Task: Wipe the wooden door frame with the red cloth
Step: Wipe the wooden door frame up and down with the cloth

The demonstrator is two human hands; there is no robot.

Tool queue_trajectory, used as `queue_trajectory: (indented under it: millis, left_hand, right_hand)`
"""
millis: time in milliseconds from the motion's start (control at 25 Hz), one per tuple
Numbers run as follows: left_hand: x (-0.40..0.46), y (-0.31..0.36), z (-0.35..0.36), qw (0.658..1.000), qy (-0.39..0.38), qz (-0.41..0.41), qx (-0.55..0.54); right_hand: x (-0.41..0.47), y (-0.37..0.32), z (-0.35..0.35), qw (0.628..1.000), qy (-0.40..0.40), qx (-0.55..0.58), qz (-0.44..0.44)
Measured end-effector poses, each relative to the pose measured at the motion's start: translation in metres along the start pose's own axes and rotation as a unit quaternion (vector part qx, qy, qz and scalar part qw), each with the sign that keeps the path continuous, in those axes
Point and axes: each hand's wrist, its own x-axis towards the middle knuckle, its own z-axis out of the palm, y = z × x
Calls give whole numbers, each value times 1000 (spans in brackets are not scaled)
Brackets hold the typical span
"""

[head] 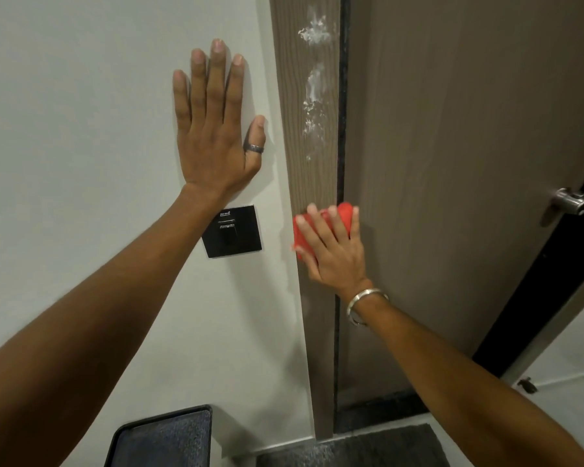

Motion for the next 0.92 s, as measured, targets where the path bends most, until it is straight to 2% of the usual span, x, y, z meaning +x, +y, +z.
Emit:
queue_trajectory:
  millis: [120,240,400,560,640,760,800,920]
  left_hand:
    - [1,0,2,1000,-2,5,-1]
    - [-1,0,3,1000,2,9,-1]
    - [-2,4,0,1000,-4,0,-12]
    - [4,-1,0,1000,-6,3,-5]
    - [4,-1,0,1000,-9,11,-5]
    - [0,1,-1,1000,-16,11,0]
    - [-1,1,-1,1000,-17,7,-3]
    - [-3,3,3,1000,-15,2,-5]
  right_hand:
    - [65,10,6,996,54,30,60]
    - [73,6,3,993,55,34,99]
    - [36,1,-8,998,23,0,54]
    - [86,15,-5,994,61,58,63]
    - [89,20,-4,995,71,58,35]
    - [95,47,-11,991,81,30,-98]
    - [112,53,-12,991,92,36,-91]
    - [160,44,-13,989,135,55,13]
